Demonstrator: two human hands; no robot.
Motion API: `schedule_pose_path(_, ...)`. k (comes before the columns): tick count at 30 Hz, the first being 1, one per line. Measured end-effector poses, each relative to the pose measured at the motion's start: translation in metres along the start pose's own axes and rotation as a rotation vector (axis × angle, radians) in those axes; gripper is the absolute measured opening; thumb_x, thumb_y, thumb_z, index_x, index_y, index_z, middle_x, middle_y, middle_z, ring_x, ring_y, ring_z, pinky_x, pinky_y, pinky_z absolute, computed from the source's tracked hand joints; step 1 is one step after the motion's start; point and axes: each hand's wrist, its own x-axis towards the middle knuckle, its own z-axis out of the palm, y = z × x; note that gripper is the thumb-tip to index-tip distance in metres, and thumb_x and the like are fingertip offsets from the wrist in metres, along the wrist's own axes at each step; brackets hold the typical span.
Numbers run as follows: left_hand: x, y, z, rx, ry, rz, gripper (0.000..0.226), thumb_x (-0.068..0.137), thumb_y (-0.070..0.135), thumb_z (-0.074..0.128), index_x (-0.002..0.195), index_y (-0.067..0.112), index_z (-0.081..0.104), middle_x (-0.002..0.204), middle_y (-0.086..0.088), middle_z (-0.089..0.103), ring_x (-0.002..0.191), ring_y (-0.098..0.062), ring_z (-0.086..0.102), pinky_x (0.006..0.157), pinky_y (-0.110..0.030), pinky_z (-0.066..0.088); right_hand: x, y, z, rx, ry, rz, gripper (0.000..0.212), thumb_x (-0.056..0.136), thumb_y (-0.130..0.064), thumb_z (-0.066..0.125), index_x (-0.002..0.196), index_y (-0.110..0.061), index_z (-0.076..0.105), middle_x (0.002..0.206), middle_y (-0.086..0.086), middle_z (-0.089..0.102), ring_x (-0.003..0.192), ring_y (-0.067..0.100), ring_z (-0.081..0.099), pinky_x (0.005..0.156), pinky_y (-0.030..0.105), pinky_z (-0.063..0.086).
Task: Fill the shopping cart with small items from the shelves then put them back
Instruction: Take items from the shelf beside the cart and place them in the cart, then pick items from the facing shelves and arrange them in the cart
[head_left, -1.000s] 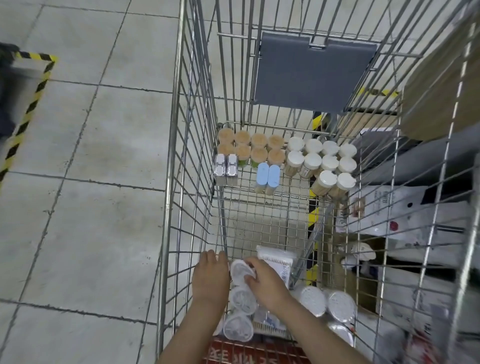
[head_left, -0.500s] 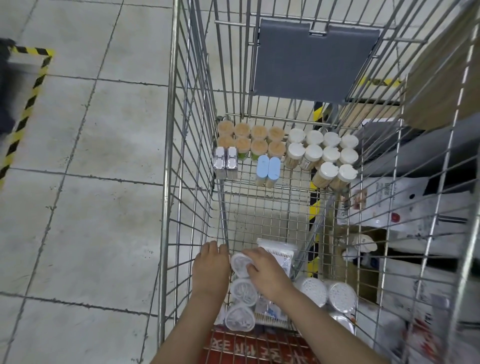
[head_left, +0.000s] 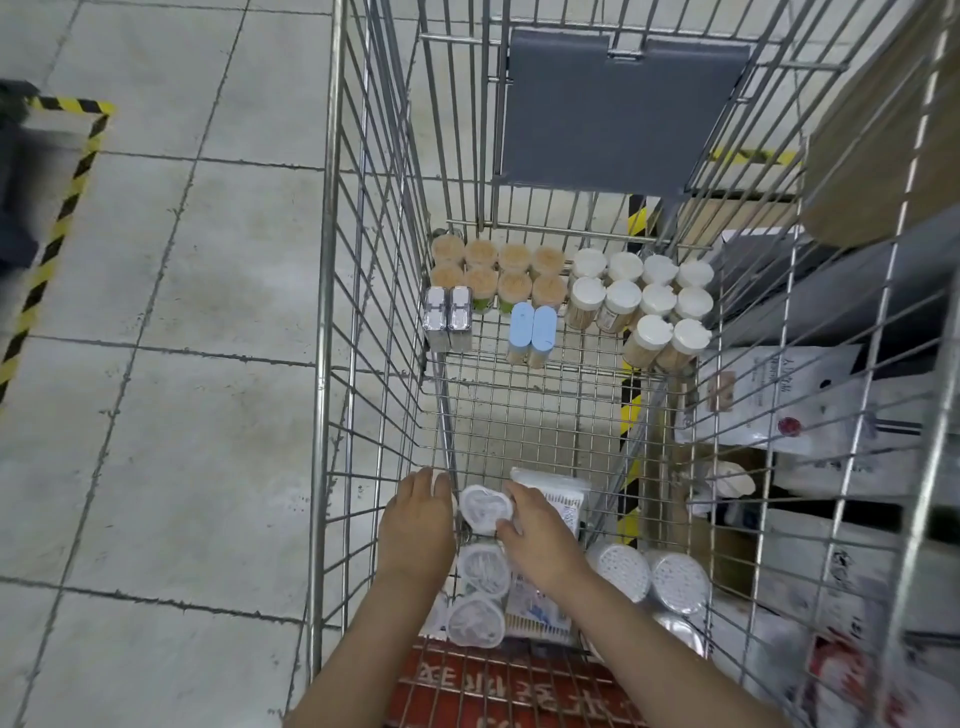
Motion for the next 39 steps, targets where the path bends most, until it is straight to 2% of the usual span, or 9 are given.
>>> schedule_pose_path(4,-0.004,-0.001,-0.001,0.021,0.002,0.003,0.057,0.091,0.004,0.041,0.145,0.013,0.026,0.151,-0.004,0.028,0.139,-0.021,0.026,0.104,-0.027,0.033,-0.009,-0.001,-0.008,0.070,0.045,-0.004,0.046,0.098,-0.019,0.047,0.143,-0.016,0.038,0.138,0.002,0.044,0.124,0.017,0.044,0.099,0.026,0.037)
schedule_pose_path(10,-0.046,0.006,-0.034,0.029,-0.028,0.114,0.035,0.098,0.017,0.037,0.132,0.015,0.045,0.128,-0.004,0.053,0.114,-0.023,0.051,0.087,-0.033,0.042,-0.067,0.001,-0.038,0.027,0.066,0.030,0.031,0.098,-0.020,0.048,0.129,-0.016,0.054,0.132,-0.001,0.052,0.117,0.013,0.051,0.094,0.023,0.040)
schedule_pose_path(18,-0.139,0.011,-0.094,-0.148,-0.013,0.260,0.039,0.100,0.030,0.036,0.139,0.026,0.040,0.124,0.003,0.059,0.109,-0.014,0.057,0.085,-0.025,0.045,-0.180,-0.022,-0.081,0.072,0.102,0.103,0.027,0.098,-0.021,0.047,0.122,-0.026,0.058,0.116,-0.008,0.062,0.102,0.007,0.058,0.088,0.023,0.046)
schedule_pose_path(21,-0.165,0.008,-0.107,-0.260,-0.050,0.310,0.035,0.101,0.032,0.037,0.133,0.028,0.049,0.125,0.007,0.060,0.100,-0.005,0.056,0.080,-0.017,0.040,-0.218,-0.038,-0.089,0.113,0.212,0.107,0.019,0.097,-0.020,0.049,0.111,-0.030,0.057,0.109,-0.009,0.063,0.100,0.010,0.060,0.091,0.030,0.048)
schedule_pose_path(23,-0.176,0.002,-0.119,-0.278,-0.066,0.368,0.033,0.101,0.034,0.039,0.130,0.028,0.053,0.126,0.009,0.060,0.094,0.001,0.051,0.075,-0.013,0.037,-0.241,-0.052,-0.090,0.146,0.282,0.104,0.016,0.097,-0.019,0.049,0.107,-0.030,0.056,0.107,-0.010,0.063,0.101,0.009,0.060,0.091,0.027,0.047)
schedule_pose_path(28,-0.192,-0.023,-0.160,-0.240,-0.064,0.481,0.034,0.099,0.032,0.045,0.132,0.024,0.053,0.128,0.006,0.059,0.112,-0.009,0.055,0.090,-0.020,0.042,-0.289,-0.085,-0.068,0.331,0.516,0.134,0.018,0.096,-0.014,0.051,0.109,-0.021,0.062,0.101,-0.008,0.063,0.101,0.011,0.060,0.077,0.013,0.040)
schedule_pose_path(31,-0.202,-0.037,-0.183,-0.164,-0.007,0.540,0.031,0.098,0.027,0.048,0.127,0.023,0.056,0.121,0.006,0.061,0.105,-0.010,0.056,0.079,-0.020,0.040,-0.325,-0.103,-0.046,0.442,0.608,0.121,0.017,0.097,-0.017,0.052,0.106,-0.031,0.058,0.100,-0.017,0.061,0.093,-0.007,0.055,0.071,0.001,0.038)
schedule_pose_path(35,-0.223,-0.034,-0.202,-0.155,-0.012,0.647,0.018,0.096,0.024,0.052,0.112,0.028,0.059,0.107,0.010,0.061,0.098,-0.008,0.057,0.069,-0.008,0.036,-0.386,-0.109,-0.013,0.592,0.703,0.148,0.013,0.097,-0.021,0.052,0.103,-0.030,0.058,0.103,-0.016,0.061,0.094,-0.009,0.054,0.074,0.005,0.038)
schedule_pose_path(39,-0.263,-0.002,-0.213,-0.112,0.002,0.781,0.027,0.096,0.024,0.052,0.122,0.022,0.060,0.118,0.007,0.062,0.104,-0.008,0.056,0.081,-0.021,0.039,-0.468,-0.099,0.015,0.723,0.935,0.227,0.019,0.097,-0.019,0.052,0.098,-0.036,0.059,0.105,-0.018,0.062,0.096,-0.012,0.053,0.076,0.002,0.039)
